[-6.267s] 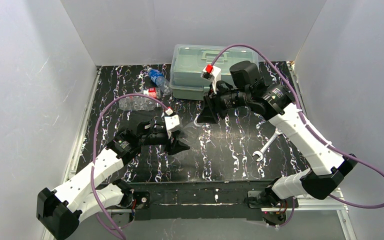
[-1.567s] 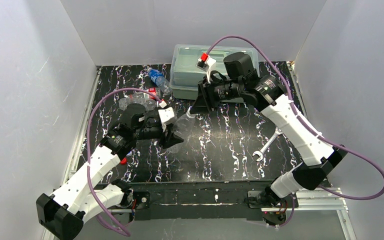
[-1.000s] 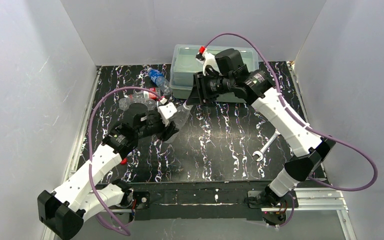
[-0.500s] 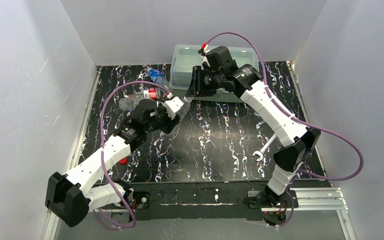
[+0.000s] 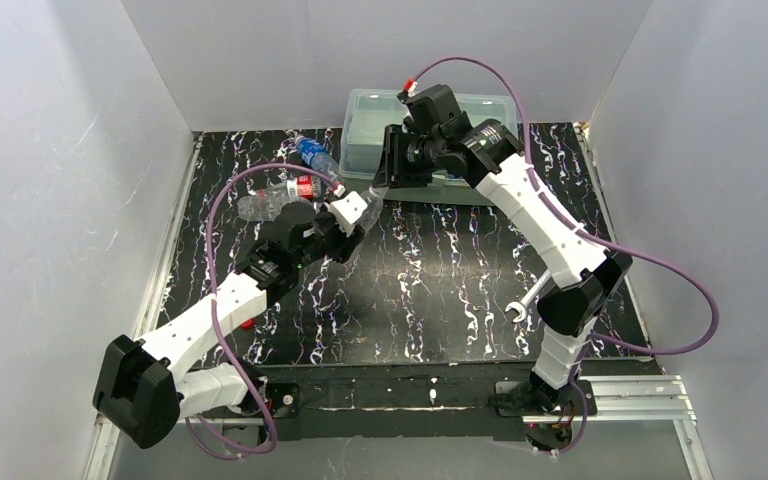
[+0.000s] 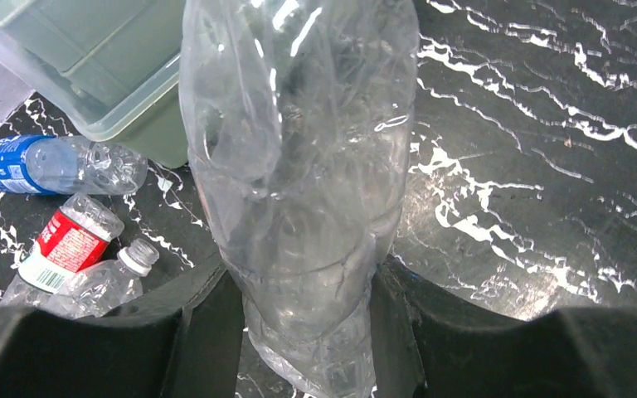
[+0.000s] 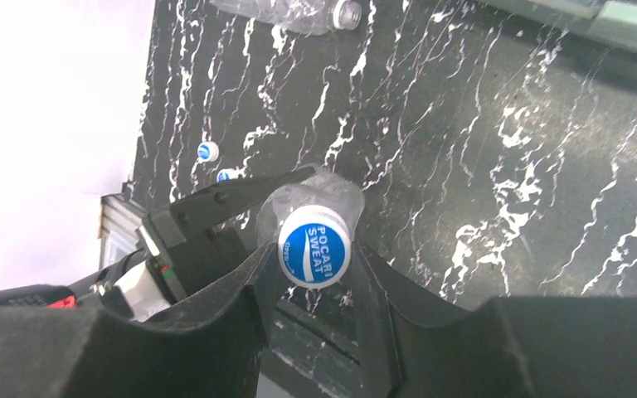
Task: Screw on the bottle caps
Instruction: Screw the bottle cap onto the plastic bottle.
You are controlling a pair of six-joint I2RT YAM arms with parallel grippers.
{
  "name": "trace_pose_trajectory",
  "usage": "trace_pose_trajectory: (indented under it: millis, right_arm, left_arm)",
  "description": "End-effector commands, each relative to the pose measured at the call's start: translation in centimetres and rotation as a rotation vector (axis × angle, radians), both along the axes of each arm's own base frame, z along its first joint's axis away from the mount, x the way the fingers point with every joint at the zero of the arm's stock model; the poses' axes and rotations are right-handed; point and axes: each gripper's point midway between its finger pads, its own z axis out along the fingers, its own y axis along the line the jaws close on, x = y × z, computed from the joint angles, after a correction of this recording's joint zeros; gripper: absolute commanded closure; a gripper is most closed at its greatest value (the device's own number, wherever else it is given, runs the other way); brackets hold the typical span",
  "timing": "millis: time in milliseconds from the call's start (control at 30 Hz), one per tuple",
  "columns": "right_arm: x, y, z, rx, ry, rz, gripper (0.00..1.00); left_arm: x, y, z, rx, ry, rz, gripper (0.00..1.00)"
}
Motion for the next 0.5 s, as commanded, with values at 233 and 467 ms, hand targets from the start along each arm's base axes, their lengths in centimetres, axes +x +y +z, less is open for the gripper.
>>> trace_pose_trajectory:
  millis: [233, 467]
  right_arm:
    - [-2.8, -1.6, 4.1, 0.006, -0.093, 0.045, 0.25]
    - [-4.5, -3.2, 7.9, 0.039, -0.345, 0.197, 0.12]
  left_arm:
    - [1.0, -1.3, 2.1, -0.148, -0.041, 0.010, 1.00]
    - [-1.5, -2.3, 2.3, -0.251, 0.054, -0.144, 1.00]
